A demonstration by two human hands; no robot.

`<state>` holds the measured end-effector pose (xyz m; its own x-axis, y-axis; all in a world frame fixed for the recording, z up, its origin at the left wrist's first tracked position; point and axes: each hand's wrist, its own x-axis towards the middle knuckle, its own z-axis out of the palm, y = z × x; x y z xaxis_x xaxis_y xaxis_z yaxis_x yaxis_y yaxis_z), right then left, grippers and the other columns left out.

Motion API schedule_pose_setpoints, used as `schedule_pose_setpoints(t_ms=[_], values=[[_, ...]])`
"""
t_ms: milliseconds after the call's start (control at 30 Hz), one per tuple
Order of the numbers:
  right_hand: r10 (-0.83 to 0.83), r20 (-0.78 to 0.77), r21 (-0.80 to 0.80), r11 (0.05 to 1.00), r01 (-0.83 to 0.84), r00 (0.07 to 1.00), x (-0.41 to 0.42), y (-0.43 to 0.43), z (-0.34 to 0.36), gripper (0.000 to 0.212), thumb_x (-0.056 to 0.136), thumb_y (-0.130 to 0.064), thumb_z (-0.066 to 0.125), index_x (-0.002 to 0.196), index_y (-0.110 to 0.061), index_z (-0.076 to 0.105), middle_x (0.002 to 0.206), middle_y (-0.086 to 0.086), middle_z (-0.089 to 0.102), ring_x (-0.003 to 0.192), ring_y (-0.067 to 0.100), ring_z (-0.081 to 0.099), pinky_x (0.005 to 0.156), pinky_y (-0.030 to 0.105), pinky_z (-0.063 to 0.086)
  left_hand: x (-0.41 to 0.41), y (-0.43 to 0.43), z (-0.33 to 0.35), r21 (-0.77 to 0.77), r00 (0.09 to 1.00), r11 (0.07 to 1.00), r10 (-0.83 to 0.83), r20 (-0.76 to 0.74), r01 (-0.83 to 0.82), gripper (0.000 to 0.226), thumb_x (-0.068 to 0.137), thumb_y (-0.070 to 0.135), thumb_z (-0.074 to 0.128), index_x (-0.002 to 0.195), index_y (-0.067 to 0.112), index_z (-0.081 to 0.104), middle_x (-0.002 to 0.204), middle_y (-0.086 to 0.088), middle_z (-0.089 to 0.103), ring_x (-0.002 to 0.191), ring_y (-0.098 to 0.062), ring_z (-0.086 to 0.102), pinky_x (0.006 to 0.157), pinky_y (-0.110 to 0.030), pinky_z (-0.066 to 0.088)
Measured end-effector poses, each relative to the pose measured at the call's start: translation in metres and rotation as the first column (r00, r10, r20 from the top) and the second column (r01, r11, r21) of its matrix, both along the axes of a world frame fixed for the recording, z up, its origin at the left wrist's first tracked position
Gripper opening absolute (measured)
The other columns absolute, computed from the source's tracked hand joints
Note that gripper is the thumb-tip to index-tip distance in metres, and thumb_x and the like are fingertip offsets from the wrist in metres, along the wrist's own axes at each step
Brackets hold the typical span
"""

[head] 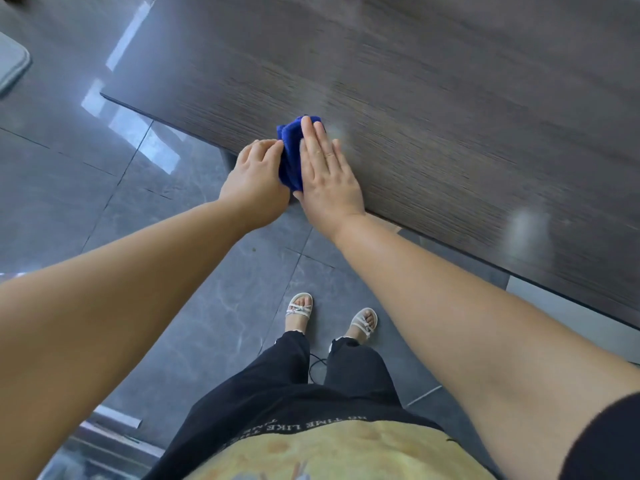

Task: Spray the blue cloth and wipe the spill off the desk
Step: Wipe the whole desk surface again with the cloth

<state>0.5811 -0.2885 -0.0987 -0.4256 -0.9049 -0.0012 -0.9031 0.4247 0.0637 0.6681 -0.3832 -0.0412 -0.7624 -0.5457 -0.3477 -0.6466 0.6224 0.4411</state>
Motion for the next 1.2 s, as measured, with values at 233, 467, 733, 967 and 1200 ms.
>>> schedule_pose_setpoints(t_ms=[233, 467, 733, 967, 1200], values=[[0.124, 0.119, -0.039, 0.992, -0.120, 0.985, -0.019, 0.035, 0.005, 0.068, 0.090, -0.028, 0.058, 0.148, -0.019, 0.024, 0.156, 0.010, 0.020, 0.142, 0.026, 0.023, 0.113, 0.045, 0.019, -0.007, 0.009, -0.004, -0.048, 1.000, 0.999, 0.024, 0.001, -0.024, 0.059, 0.087, 0.014, 0.048, 0.143, 0.013, 0.030, 0.150, -0.007, 0.023, 0.140, -0.025, 0.013, 0.112, -0.037, 0.022], [-0.121, 0.057, -0.016, 0.992, 0.122, 0.991, -0.062, 0.188, 0.011, 0.081, 0.071, -0.019, 0.081, 0.138, -0.009, 0.038, 0.146, 0.020, 0.038, 0.132, 0.036, 0.040, 0.105, 0.051, 0.025, -0.025, 0.054, -0.008, -0.037, 0.976, 0.976, -0.216, -0.022, 0.215, 0.056, 0.086, 0.011, 0.048, 0.141, 0.015, 0.034, 0.149, -0.008, 0.022, 0.142, -0.024, 0.007, 0.108, -0.040, 0.028], [-0.140, 0.012, -0.113, 0.984, 0.141, 0.990, -0.042, 0.138, -0.005, 0.054, 0.082, -0.011, 0.051, 0.134, -0.002, 0.037, 0.141, 0.027, 0.041, 0.130, 0.042, 0.040, 0.106, 0.049, 0.030, -0.052, 0.085, -0.003, -0.020, 0.955, 0.958, -0.288, -0.071, 0.287, 0.059, 0.087, 0.015, 0.052, 0.142, 0.014, 0.033, 0.149, -0.008, 0.025, 0.140, -0.025, 0.013, 0.108, -0.038, 0.027], [-0.069, -0.004, -0.145, 0.987, 0.068, 0.998, -0.053, 0.154, -0.009, 0.083, 0.072, -0.028, 0.078, 0.139, -0.012, 0.032, 0.146, 0.014, 0.040, 0.134, 0.027, 0.039, 0.107, 0.042, 0.034, -0.073, 0.118, 0.003, -0.024, 0.966, 0.968, -0.251, -0.057, 0.250, 0.058, 0.087, 0.013, 0.047, 0.143, 0.016, 0.031, 0.147, -0.007, 0.026, 0.136, -0.027, 0.018, 0.106, -0.039, 0.031], [-0.148, -0.014, -0.061, 0.987, 0.147, 0.989, -0.113, 0.320, 0.001, 0.081, 0.069, -0.018, 0.081, 0.136, -0.010, 0.035, 0.143, 0.020, 0.041, 0.132, 0.034, 0.041, 0.106, 0.050, 0.025, -0.112, 0.194, 0.001, -0.056, 0.921, 0.920, -0.390, -0.018, 0.388, 0.060, 0.086, 0.015, 0.048, 0.143, 0.015, 0.031, 0.148, -0.008, 0.025, 0.138, -0.027, 0.015, 0.110, -0.039, 0.022]])
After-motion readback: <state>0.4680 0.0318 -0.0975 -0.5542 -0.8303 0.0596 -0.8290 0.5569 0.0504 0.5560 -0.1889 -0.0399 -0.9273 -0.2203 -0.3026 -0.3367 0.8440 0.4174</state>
